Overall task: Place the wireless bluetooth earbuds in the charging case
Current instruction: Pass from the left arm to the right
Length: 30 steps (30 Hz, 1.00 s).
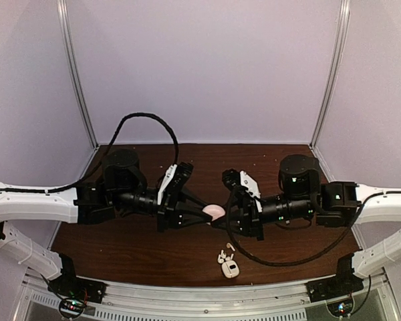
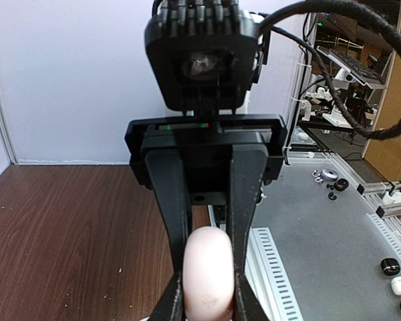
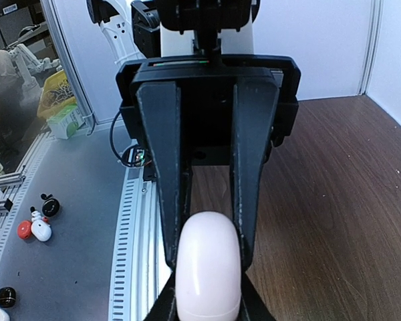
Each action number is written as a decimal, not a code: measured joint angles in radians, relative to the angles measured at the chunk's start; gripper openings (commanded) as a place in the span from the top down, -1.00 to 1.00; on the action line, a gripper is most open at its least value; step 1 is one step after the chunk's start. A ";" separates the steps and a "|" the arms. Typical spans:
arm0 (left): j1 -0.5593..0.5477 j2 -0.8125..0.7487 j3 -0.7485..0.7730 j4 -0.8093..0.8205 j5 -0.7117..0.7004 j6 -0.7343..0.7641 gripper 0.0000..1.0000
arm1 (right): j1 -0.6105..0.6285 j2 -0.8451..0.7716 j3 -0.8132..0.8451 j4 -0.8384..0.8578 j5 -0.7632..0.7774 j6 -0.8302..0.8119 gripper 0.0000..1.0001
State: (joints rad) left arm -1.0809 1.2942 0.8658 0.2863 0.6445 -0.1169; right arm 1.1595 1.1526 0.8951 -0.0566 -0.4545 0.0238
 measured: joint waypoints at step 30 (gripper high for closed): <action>-0.004 -0.002 0.000 -0.006 -0.140 -0.060 0.23 | -0.010 -0.002 0.008 -0.068 0.037 -0.066 0.85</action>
State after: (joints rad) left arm -1.0847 1.2922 0.8661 0.2798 0.5045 -0.1764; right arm 1.1496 1.1503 0.9035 -0.1242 -0.4175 -0.0425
